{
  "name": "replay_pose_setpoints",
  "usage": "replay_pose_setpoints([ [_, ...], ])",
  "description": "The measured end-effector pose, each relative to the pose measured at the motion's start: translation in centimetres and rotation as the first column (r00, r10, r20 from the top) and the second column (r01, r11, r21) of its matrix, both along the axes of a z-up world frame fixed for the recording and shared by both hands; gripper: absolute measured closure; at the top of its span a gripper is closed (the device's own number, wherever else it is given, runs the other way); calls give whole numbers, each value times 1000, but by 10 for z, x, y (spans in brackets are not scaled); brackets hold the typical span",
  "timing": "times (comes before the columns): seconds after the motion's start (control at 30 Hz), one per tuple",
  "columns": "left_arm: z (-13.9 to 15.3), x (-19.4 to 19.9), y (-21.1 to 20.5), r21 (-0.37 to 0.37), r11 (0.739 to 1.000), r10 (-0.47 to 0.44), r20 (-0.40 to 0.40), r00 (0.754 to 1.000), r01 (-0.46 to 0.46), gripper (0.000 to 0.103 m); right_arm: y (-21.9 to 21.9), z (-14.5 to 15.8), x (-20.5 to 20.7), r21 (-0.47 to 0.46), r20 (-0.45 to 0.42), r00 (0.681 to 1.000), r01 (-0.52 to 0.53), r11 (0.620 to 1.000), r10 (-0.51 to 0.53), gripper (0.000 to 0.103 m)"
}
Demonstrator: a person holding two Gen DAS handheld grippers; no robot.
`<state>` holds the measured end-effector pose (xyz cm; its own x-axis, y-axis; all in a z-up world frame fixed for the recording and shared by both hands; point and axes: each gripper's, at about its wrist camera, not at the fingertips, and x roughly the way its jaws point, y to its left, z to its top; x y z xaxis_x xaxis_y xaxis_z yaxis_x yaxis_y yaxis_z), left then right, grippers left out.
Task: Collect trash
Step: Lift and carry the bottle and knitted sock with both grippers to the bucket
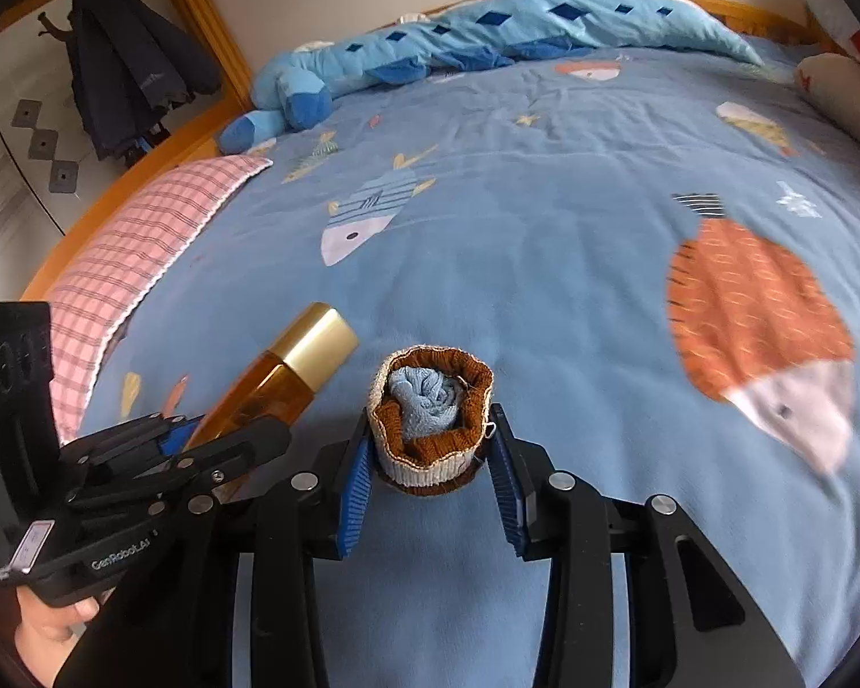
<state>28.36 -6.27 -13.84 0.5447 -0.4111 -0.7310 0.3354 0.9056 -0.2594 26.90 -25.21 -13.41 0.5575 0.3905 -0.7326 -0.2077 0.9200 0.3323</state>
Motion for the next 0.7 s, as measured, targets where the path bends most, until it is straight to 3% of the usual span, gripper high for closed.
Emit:
replay_pose_setpoints([
  [0.33,27,-78,-78,-24,979,-200,34,979,201,71,-72,40,-108,48,55,992,109,993,-112,66],
  [0.57,36,-130,-142,-23,939,-343,39,938,344,71,-127,51,-190,60,71,970,228,972,-232,66],
  [0.7,37,-163,-175,-30,903,-428,27,903,429,71,-155,52,-232,61,76,951,296,953,-300,66],
])
